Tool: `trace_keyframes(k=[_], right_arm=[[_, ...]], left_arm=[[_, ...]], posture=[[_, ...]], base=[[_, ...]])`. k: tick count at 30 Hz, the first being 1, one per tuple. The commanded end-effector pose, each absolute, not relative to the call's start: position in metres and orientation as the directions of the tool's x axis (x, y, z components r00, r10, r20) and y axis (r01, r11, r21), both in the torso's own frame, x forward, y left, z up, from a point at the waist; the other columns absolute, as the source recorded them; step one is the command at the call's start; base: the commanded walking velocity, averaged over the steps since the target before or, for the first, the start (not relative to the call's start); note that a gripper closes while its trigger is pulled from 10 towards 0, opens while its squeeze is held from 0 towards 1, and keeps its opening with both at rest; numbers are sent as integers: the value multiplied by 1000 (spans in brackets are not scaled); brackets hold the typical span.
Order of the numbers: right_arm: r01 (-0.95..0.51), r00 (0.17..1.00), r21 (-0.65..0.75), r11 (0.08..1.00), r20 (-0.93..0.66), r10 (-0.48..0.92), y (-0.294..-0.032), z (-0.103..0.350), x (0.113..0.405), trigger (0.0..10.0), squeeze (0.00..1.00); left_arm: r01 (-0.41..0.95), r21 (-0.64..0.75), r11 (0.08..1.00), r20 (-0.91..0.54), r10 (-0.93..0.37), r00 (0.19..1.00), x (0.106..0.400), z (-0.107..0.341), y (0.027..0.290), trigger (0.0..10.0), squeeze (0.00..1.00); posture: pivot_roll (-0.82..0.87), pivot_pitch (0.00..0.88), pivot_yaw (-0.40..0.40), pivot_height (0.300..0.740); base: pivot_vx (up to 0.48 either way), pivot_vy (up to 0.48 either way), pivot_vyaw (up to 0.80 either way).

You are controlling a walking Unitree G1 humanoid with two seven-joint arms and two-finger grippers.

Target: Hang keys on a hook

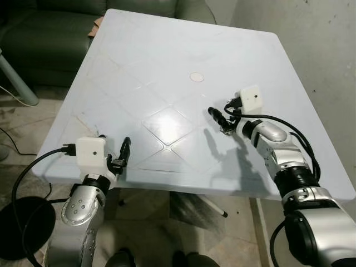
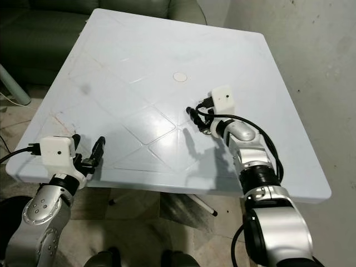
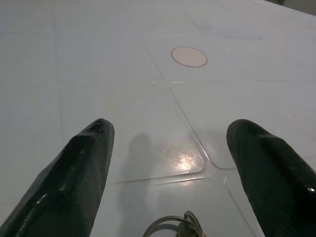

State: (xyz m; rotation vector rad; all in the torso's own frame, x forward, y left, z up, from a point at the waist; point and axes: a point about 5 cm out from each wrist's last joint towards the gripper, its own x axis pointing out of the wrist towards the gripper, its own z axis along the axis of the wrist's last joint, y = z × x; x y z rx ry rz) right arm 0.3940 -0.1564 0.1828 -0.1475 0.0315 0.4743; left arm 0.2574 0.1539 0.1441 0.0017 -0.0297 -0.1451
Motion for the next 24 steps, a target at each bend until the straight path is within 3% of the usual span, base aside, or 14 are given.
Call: trace_keyframes(k=[1,11,14,24], right_arm=[[-479,878,-147,865,-63,475,-160,183,393,10000,0],[-475,880,-184,861,-100,464,-169,178,393,10000,0],[-442,892,-188,877,-190,409,-184,176,395,10000,0],[-526,845,-208,825,-240,478,-191,172,390,10000,0]], left_arm=[[187,17,982,23,-187,982,253,145,146,10000,0],[234,10,972,17,-234,972,252,144,133,10000,0],[251,2,968,18,-251,968,253,145,129,10000,0],[251,3,968,16,-251,968,253,145,129,10000,0]], posture=[[-39,252,-106,740],[-48,255,-98,740],[-57,260,-92,740],[-58,263,-87,740]], base=[[0,0,0],[0,0,0],[0,0,0],[0,0,0]])
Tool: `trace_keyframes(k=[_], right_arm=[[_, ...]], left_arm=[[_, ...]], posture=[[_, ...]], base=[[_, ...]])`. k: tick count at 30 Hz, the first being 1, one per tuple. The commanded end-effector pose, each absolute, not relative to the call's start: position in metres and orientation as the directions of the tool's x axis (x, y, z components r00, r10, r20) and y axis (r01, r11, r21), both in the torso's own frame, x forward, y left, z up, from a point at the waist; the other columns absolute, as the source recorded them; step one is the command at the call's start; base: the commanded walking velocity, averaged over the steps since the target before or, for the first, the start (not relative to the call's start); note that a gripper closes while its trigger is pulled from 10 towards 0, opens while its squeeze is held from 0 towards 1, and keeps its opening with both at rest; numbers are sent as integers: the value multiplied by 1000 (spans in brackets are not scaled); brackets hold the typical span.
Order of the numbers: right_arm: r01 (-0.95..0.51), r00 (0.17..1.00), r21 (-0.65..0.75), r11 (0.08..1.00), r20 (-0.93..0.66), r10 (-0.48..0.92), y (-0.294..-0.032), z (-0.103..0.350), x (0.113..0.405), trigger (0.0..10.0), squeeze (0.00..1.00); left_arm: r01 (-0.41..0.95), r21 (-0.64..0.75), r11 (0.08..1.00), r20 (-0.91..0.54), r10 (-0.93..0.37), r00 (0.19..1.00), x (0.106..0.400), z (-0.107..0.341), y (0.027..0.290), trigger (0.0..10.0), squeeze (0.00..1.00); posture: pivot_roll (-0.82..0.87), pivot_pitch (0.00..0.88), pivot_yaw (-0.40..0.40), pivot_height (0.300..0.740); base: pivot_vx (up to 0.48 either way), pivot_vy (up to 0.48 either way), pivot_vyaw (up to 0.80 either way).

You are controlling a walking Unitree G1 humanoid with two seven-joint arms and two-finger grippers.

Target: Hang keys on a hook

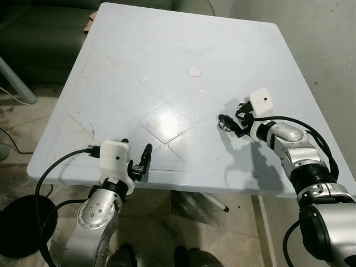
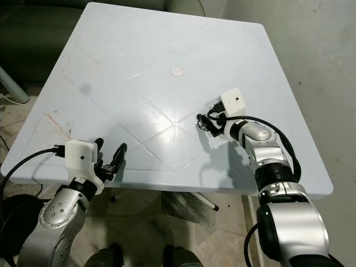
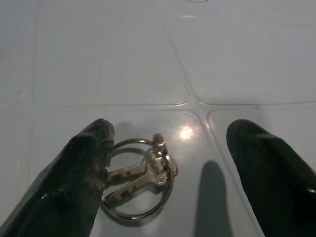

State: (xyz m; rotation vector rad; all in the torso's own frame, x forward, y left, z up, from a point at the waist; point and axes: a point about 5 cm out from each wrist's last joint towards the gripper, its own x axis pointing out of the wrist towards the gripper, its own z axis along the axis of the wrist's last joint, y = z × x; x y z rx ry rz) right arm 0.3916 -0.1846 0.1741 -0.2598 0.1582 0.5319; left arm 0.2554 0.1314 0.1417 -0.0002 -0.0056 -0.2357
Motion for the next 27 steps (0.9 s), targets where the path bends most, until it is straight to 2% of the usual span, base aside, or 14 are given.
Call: trace_keyframes(k=[1,5,6,7,8,9,10,11,27], right_arm=[[-530,843,-213,821,-242,481,-191,173,390,10000,0],[-532,840,-195,824,-241,486,-191,173,390,9765,0],[-537,837,-192,822,-238,492,-191,174,390,5882,0],[-538,837,-191,821,-238,493,-190,174,390,4549,0],[-530,842,-193,826,-238,485,-191,174,391,5098,0],[-523,846,-189,831,-237,478,-191,174,391,588,0],[-523,846,-189,831,-237,478,-191,174,391,588,0],[-525,843,-180,832,-239,481,-190,173,391,0,0],[-520,846,-187,833,-245,473,-188,173,392,0,0]], left_arm=[[251,3,968,16,-251,968,254,145,129,10000,0],[251,6,968,16,-251,968,254,146,129,10000,0],[250,6,968,16,-250,968,254,146,129,10000,0],[250,6,968,16,-250,968,255,146,129,10000,0],[250,6,968,17,-250,968,255,146,129,10000,0],[249,6,969,17,-249,968,255,146,129,10000,0],[249,6,969,17,-249,968,255,146,129,10000,0],[248,6,969,17,-248,969,255,146,129,10000,0],[236,10,972,18,-236,972,255,146,130,10000,0]], posture=[[-58,263,-87,740],[-59,265,-88,740],[-59,264,-87,740],[-59,265,-87,740],[-59,265,-87,740],[-58,265,-87,740],[-58,265,-87,740],[-57,266,-88,740],[-48,265,-94,740]], base=[[0,0,0],[0,0,0],[0,0,0],[0,0,0],[0,0,0],[0,0,0],[0,0,0],[0,0,0],[0,0,0]])
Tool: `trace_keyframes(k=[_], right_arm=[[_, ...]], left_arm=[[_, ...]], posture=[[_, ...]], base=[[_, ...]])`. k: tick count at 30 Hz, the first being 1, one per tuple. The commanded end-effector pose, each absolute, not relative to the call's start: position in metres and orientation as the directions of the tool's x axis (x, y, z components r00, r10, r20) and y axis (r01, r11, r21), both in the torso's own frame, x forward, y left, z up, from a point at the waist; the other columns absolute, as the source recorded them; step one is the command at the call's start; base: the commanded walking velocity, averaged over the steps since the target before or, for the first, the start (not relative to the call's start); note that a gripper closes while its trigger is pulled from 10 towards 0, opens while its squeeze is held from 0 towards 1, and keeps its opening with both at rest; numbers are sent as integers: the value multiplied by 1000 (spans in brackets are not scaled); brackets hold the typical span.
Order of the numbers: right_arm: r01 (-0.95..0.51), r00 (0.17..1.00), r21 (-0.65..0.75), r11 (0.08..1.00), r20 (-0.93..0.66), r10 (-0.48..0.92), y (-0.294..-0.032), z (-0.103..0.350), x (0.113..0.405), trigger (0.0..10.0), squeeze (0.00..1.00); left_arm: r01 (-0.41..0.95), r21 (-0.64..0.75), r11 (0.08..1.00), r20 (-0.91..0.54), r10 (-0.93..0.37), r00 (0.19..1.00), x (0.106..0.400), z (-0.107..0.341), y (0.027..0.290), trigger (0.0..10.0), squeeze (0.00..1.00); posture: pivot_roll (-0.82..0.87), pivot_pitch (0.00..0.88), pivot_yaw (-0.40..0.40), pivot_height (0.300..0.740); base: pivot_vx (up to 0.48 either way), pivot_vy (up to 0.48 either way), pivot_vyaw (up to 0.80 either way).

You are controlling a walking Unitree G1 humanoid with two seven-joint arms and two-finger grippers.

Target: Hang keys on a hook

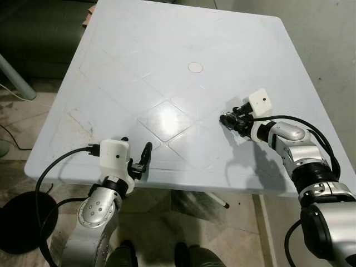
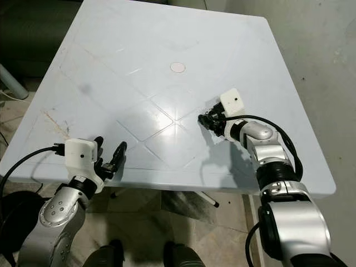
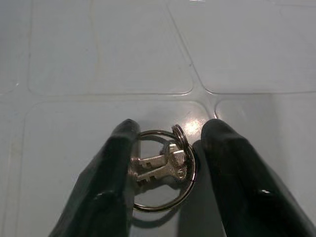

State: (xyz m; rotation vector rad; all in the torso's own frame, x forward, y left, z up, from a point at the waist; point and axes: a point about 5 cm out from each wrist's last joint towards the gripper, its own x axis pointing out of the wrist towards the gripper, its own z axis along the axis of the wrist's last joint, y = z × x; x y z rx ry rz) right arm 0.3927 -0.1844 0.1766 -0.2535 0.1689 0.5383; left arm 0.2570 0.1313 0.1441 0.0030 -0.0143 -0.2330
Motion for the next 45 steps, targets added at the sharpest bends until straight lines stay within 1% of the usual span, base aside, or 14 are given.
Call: trace_keyframes(k=[1,19,32,33,34,38,41,45], right_arm=[[-521,846,-189,833,-245,474,-188,173,392,0,0],[-517,851,-200,832,-228,474,-187,176,393,0,0],[-490,871,-186,851,-145,470,-186,184,395,0,0],[-481,877,-190,856,-99,471,-186,190,395,0,0],[-478,878,-191,857,-86,470,-186,192,395,0,0],[-476,879,-191,859,-78,470,-186,192,395,0,0],[-453,879,-147,880,89,467,-183,210,394,0,0],[-431,876,-71,900,206,436,-181,220,392,0,0]], left_arm=[[236,11,972,18,-236,972,255,146,130,10000,0],[235,13,972,26,-235,972,256,147,129,10000,0],[229,17,973,29,-230,973,256,147,130,10000,0],[230,18,973,29,-230,973,256,147,130,10000,0],[230,18,973,29,-230,973,256,147,130,10000,0],[230,18,973,28,-230,973,257,147,130,10000,0],[216,17,976,38,-217,975,260,148,129,10000,0],[198,16,980,56,-198,979,265,151,132,10000,0]], posture=[[-48,265,-94,740],[-44,251,-98,740],[-45,252,-95,740],[-47,252,-95,740],[-47,252,-95,740],[-47,252,-95,740],[-57,245,-97,740],[-64,234,-96,740]], base=[[0,0,0],[0,0,0],[0,0,0],[0,0,0],[0,0,0],[0,0,0],[0,0,0],[0,0,0]])
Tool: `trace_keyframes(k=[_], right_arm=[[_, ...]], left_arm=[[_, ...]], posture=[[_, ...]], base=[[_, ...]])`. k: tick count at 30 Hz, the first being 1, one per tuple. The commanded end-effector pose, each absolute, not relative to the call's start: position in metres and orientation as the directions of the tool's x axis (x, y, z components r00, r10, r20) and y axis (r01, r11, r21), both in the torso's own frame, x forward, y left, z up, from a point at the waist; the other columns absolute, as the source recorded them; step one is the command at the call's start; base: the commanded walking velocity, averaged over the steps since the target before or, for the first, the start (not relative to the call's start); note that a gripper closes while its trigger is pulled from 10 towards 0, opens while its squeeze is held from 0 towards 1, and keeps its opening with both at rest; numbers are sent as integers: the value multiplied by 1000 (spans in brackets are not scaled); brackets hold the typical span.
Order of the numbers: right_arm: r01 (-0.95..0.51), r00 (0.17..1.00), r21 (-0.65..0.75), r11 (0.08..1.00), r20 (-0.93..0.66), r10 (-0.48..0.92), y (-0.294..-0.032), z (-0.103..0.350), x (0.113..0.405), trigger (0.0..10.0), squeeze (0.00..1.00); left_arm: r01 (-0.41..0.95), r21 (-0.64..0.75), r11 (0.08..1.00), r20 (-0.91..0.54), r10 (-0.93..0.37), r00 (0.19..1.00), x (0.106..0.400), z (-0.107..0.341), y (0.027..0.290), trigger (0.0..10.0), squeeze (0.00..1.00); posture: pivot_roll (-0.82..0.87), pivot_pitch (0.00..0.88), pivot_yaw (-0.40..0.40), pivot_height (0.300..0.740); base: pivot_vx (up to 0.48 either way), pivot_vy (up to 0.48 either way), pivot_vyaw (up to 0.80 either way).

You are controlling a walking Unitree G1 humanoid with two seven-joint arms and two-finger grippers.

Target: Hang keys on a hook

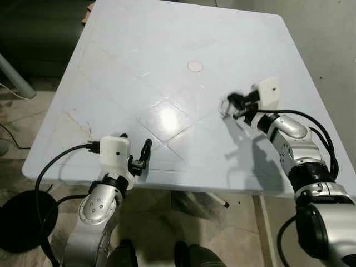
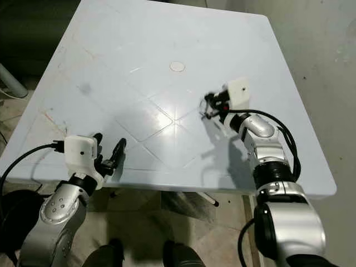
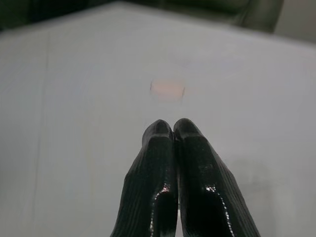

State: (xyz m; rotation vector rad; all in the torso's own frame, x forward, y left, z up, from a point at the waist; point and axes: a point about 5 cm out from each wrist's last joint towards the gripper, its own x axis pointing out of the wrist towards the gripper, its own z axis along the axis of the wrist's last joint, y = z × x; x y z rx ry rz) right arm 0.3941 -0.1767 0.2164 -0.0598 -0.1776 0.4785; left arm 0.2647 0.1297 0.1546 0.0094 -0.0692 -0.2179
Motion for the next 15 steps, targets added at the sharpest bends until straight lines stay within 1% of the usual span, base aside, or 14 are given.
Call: trace_keyframes(k=[1,4,5,7,8,9,13,15], right_arm=[[-426,876,-65,902,217,430,-181,221,392,0,0],[-426,877,-26,904,235,420,-179,222,392,0,0],[-432,871,-6,902,257,419,-176,222,390,2118,0],[-442,858,20,897,301,416,-170,223,384,2667,0],[-445,854,32,895,317,413,-166,221,380,4118,0],[-441,855,44,897,325,404,-164,220,378,10000,0],[-427,863,89,900,337,377,-160,216,373,10000,0],[-408,872,98,908,336,355,-153,210,366,10000,0]], left_arm=[[196,16,981,58,-196,979,266,151,132,10000,0],[180,23,983,64,-181,981,268,153,133,10000,0],[164,9,986,68,-164,984,269,154,136,10000,0],[139,-17,990,76,-137,988,272,155,140,10000,0],[130,-24,991,81,-128,988,274,156,142,10000,0],[125,-23,992,84,-123,989,275,157,143,10000,0],[116,-25,993,92,-113,989,279,158,146,10000,0],[91,-32,995,109,-88,990,285,163,152,10000,0]], posture=[[-64,234,-96,740],[-66,230,-96,740],[-70,225,-92,740],[-76,215,-87,740],[-76,215,-87,740],[-80,204,-83,740],[-85,192,-81,740],[-90,174,-74,740]], base=[[0,0,0],[0,0,0],[0,0,0],[0,0,0],[0,0,0],[0,0,0],[0,0,0],[0,0,0]])
